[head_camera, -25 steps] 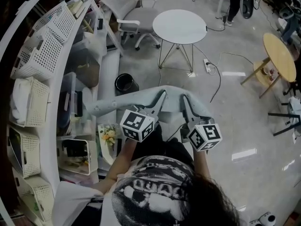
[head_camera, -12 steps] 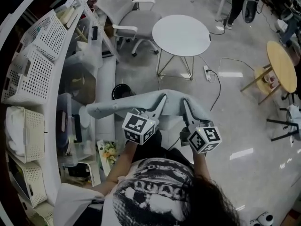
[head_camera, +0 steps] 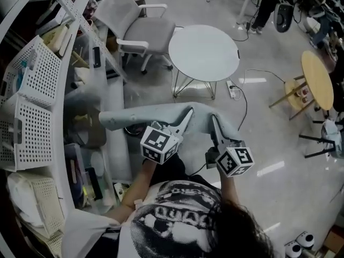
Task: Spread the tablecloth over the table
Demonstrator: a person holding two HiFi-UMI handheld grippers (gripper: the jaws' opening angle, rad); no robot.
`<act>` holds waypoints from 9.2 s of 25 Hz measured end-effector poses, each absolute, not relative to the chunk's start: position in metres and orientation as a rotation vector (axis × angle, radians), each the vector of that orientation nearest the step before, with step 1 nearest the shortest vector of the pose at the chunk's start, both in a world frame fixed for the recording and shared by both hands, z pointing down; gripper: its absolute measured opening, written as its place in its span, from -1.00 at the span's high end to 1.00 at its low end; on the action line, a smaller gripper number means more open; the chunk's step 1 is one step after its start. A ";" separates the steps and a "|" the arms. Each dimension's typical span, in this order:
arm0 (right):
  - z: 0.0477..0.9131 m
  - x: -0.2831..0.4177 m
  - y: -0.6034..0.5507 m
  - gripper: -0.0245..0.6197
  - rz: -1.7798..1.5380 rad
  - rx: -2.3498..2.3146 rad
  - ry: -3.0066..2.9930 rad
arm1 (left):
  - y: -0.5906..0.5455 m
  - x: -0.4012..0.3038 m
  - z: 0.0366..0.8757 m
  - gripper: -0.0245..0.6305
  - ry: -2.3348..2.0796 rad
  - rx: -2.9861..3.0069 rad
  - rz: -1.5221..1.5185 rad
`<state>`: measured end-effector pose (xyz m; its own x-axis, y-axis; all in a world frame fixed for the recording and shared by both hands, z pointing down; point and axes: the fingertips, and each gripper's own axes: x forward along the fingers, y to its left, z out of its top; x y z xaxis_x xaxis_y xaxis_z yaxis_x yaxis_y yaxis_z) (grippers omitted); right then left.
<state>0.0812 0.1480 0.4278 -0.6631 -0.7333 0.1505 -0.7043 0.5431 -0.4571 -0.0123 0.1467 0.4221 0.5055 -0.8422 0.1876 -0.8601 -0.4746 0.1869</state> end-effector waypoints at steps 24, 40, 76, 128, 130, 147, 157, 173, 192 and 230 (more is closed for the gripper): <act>0.359 0.047 0.041 0.67 -0.475 -1.493 2.600 | 0.017 -0.041 0.356 0.69 -1.152 2.818 0.020; 0.313 0.056 -0.045 0.66 -0.230 -1.483 2.644 | -0.069 -0.031 0.311 0.68 -1.200 2.910 -0.044; 0.288 0.133 -0.391 0.65 -0.180 -1.299 2.716 | -0.406 0.044 0.283 0.67 -1.330 2.839 0.008; 0.365 0.055 -0.415 0.65 -0.334 -1.958 2.428 | -0.468 -0.016 0.374 0.67 -0.585 2.859 0.001; 0.378 0.047 -0.400 0.65 -0.393 -1.948 2.414 | -0.453 -0.025 0.387 0.67 -0.583 2.834 -0.001; 0.479 0.008 -0.288 0.67 -0.963 -1.728 2.297 | -0.338 -0.076 0.491 0.67 -0.554 2.449 -0.059; 0.502 0.019 -0.223 0.70 -1.105 -1.613 2.251 | -0.268 -0.071 0.510 0.67 -0.625 2.365 -0.084; 0.589 0.012 -0.125 0.71 -1.354 -1.489 2.180 | -0.168 -0.080 0.591 0.67 -0.723 2.210 0.118; 0.728 -0.002 -0.085 0.89 -1.675 -1.514 1.908 | -0.123 -0.097 0.730 0.70 -0.795 2.193 0.511; 0.724 0.041 -0.007 0.63 -1.653 -1.504 1.976 | -0.045 -0.134 0.725 0.40 -0.937 2.128 0.514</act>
